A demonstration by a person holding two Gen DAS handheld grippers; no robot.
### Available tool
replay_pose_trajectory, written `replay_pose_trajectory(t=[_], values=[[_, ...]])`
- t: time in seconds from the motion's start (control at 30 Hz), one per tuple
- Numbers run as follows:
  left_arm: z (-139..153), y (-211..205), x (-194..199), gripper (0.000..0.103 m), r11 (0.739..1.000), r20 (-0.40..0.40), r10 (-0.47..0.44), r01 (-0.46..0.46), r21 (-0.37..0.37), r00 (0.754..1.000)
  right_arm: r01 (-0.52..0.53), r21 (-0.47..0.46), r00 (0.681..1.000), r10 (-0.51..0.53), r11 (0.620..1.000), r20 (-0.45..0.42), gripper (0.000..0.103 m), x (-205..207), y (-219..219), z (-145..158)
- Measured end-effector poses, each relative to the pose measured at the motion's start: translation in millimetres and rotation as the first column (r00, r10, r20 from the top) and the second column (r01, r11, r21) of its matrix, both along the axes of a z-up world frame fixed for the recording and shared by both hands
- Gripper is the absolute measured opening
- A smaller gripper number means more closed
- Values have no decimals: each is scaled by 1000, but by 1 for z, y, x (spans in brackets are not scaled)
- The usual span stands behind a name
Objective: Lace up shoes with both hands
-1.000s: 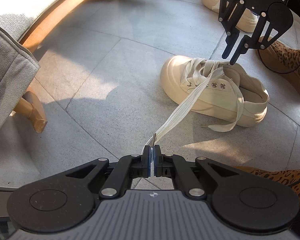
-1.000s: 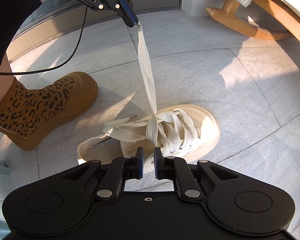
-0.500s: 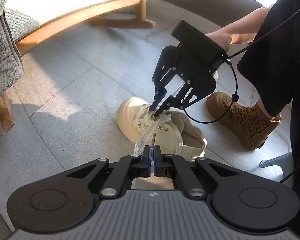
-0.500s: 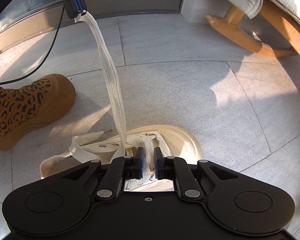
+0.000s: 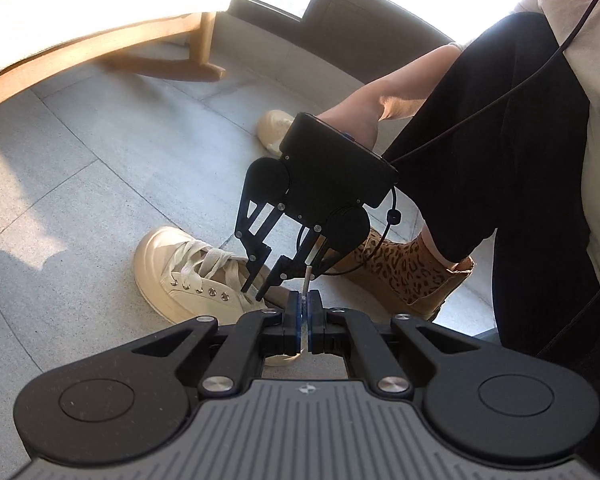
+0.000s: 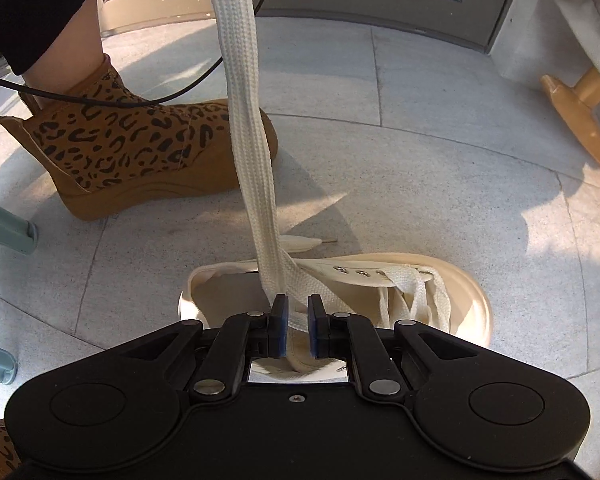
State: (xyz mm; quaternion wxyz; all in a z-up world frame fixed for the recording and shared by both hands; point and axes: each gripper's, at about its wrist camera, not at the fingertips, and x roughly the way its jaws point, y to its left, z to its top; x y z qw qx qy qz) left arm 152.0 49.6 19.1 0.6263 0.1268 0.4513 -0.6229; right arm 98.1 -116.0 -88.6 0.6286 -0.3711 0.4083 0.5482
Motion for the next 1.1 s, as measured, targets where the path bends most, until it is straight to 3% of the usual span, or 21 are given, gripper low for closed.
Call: replay_pose_trajectory(t=[0.13,0.3,0.33,0.37,0.4,0.6,0.7,0.8,0.87,1.1], values=[[-2,3,-1,1,1000,-13,-2,2,5,1000,-12,-22,996,13,1000,86,34,-4,3,-5],[-6,3,-2,1,1000,-13,4,-4,21,1000,-42,-49,995,46,998,93,34,1,10,-14],[-7,3,-3,1,1000,-13,4,-3,22,1000,-30,-52,996,35,998,86,26,4,11,-16],[-8,4,-3,2,1000,-12,3,-3,24,1000,-15,-54,997,19,998,72,6,7,12,-18],[-9,4,-3,2,1000,-11,4,-4,25,1000,-5,-57,998,8,998,58,1,10,12,-19],[-11,4,-5,2,999,-7,16,-16,34,1000,33,-17,999,-33,999,10,1,12,0,-2],[-12,2,-5,2,999,-8,14,-14,35,1000,122,30,992,-122,992,19,1,22,-13,13],[-14,0,-5,2,999,-5,7,-6,46,1000,256,83,965,-260,963,39,1,41,-22,21],[-15,-1,-5,2,999,-7,0,0,49,1000,348,70,936,-351,935,40,1,56,-24,17],[-21,0,-4,2,998,2,-3,3,71,1000,475,-15,876,-471,880,103,2,73,-28,3]])
